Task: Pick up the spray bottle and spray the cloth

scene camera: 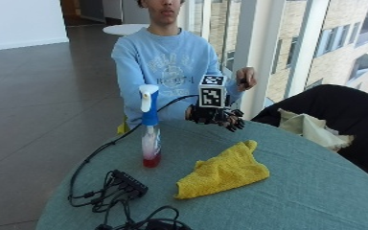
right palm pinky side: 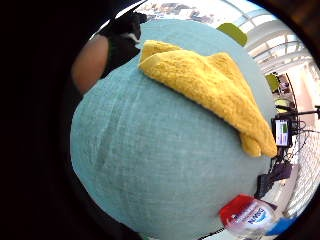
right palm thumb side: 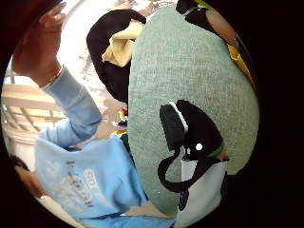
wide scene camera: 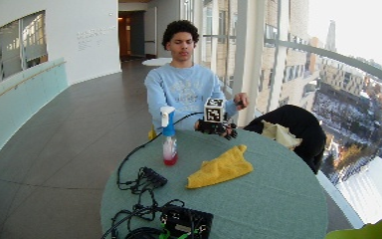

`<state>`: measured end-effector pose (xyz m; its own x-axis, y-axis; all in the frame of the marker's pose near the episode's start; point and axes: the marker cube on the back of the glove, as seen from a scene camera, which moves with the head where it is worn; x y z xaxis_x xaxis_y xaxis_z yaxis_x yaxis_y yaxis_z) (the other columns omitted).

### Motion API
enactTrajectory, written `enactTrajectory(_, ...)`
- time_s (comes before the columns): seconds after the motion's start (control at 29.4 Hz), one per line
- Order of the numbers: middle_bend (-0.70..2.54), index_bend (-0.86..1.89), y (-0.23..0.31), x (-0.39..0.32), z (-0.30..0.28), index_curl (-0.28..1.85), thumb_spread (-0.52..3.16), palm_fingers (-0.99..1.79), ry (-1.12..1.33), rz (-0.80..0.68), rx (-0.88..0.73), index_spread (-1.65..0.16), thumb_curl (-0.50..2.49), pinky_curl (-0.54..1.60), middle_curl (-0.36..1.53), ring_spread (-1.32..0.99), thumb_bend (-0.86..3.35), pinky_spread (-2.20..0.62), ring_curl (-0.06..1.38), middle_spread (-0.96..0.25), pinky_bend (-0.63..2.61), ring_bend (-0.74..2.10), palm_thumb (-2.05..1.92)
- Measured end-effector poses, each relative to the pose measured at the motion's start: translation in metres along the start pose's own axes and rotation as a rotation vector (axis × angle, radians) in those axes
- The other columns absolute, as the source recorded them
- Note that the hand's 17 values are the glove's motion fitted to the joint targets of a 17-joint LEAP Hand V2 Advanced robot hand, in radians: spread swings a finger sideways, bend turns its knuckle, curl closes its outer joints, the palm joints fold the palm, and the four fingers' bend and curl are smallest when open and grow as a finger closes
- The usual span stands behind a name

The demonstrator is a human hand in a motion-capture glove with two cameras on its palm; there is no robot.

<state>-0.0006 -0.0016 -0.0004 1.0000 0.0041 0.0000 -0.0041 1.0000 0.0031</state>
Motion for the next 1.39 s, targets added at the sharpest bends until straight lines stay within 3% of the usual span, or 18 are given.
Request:
enactTrajectory(0.2, 0.35, 0.18, -0.009, -0.003, -0.002, 0.15, 0.73, 0.61, -0.005, 0.002, 0.008, -0.32, 0.12, 0.15, 0.16, -0.03, 0.32, 0.15, 0.16, -0.07, 0.31, 0.33, 0.51)
enactTrajectory(0.48, 0.34, 0.15, -0.011, -0.007, -0.006, 0.21, 0.99, 0.59, 0.011, -0.015, 0.009, -0.39, 0.16, 0.20, 0.23, -0.04, 0.30, 0.19, 0.20, -0.08, 0.29, 0.32, 0.55)
enactTrajectory(1.09, 0.29, 0.15, 0.002, 0.002, -0.020, 0.25, 1.17, 0.59, 0.030, 0.041, 0.029, -0.42, 0.22, 0.27, 0.30, -0.04, 0.20, 0.21, 0.25, -0.10, 0.25, 0.30, 0.58)
enactTrajectory(1.39, 0.27, 0.15, 0.051, 0.006, -0.040, 0.27, 1.18, 0.58, 0.088, 0.087, 0.045, -0.42, 0.24, 0.29, 0.33, -0.04, 0.15, 0.21, 0.26, -0.09, 0.24, 0.28, 0.60)
